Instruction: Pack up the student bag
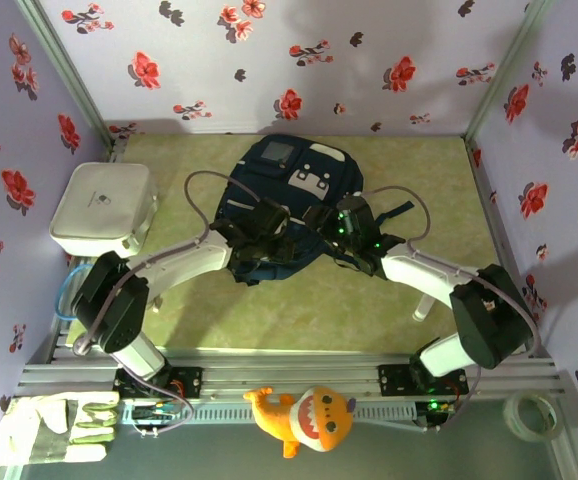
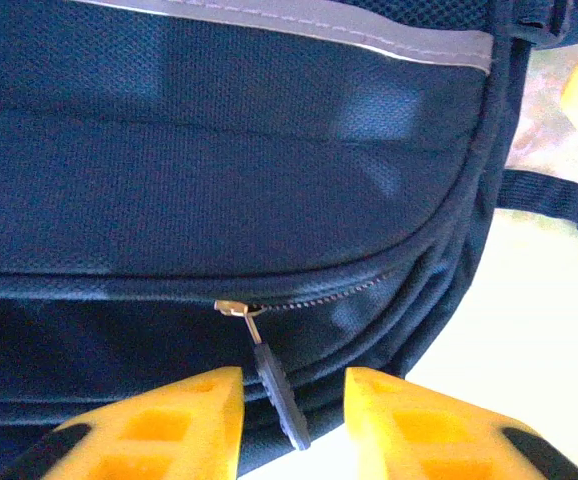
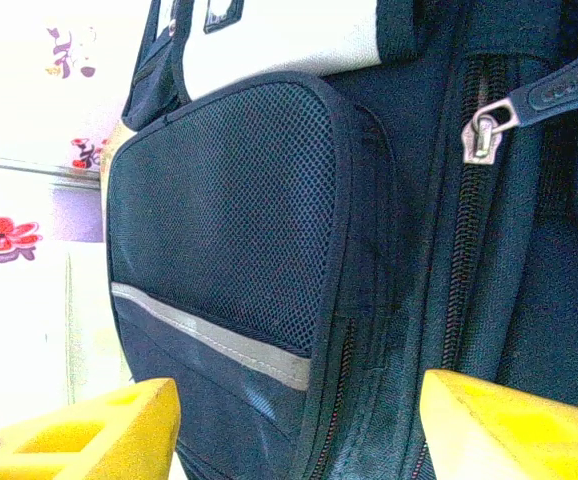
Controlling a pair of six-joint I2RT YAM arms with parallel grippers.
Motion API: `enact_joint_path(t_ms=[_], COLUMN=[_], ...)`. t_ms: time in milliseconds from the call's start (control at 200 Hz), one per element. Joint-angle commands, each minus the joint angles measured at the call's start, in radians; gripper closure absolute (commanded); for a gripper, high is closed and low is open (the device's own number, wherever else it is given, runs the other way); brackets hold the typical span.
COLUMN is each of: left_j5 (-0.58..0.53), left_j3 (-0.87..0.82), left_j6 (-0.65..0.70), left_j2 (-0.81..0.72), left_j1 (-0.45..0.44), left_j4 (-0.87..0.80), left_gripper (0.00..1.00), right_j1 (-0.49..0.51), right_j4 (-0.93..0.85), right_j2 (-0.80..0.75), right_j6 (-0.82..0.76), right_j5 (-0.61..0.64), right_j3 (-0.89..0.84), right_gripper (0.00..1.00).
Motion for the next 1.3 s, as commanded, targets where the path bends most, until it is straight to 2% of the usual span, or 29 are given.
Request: enact_joint_path(t_ms=[0, 285, 475, 700, 810, 1050, 1155, 1235, 1295], left_j5=[-0.053, -0.067, -0.040, -0.043, -0.061, -0.066, -0.014, 0.072, 0.136], left_j3=[0.036, 0.026, -0.004, -0.027, -0.052, -0.109, -0.116, -0.110, -0.104], left_j6=[-0.017, -0.020, 0.014, 0.047, 0.097, 0.166, 0.175, 0.176, 0.178], left_j2=[0.027, 0.011, -0.032, -0.055, -0.095, -0.134, -0.139, -0.142, -0.142], left_j1=[-0.003, 0.018, 0.028, 0.059, 0.106, 0.256, 0.284, 0.283, 0.272], left_j4=[-0.041, -0.034, -0.005, -0.020, -0.037, -0.047, -0.019, 0.009, 0.029], left_gripper=[0.75, 1.00, 1.00, 1.00, 1.00, 1.00, 1.00, 1.00, 1.00], right_j1=[-0.007, -0.007, -0.007, -0.009, -0.017, -0.100, -0.138, -0.145, -0.145], right_j4=[0.029, 0.057, 0.082, 0.011, -0.059, -0.224, -0.239, -0.232, -0.227], right_j2=[0.013, 0.063, 0.118, 0.143, 0.108, 0.062, 0.070, 0.059, 0.036], right_j6=[0.018, 0.029, 0.031, -0.011, -0.049, -0.174, -0.210, -0.221, -0.207], right_j5=[-0.014, -0.068, -0.104, -0.069, -0.001, 0.058, 0.032, 0.013, 0.011], right_j3=[-0.003, 0.021, 0.047, 0.095, 0.093, 0.132, 0.149, 0.145, 0.128], right_gripper=[0.35, 0.44, 0.53, 0.82, 0.90, 0.92, 0.91, 0.84, 0.73])
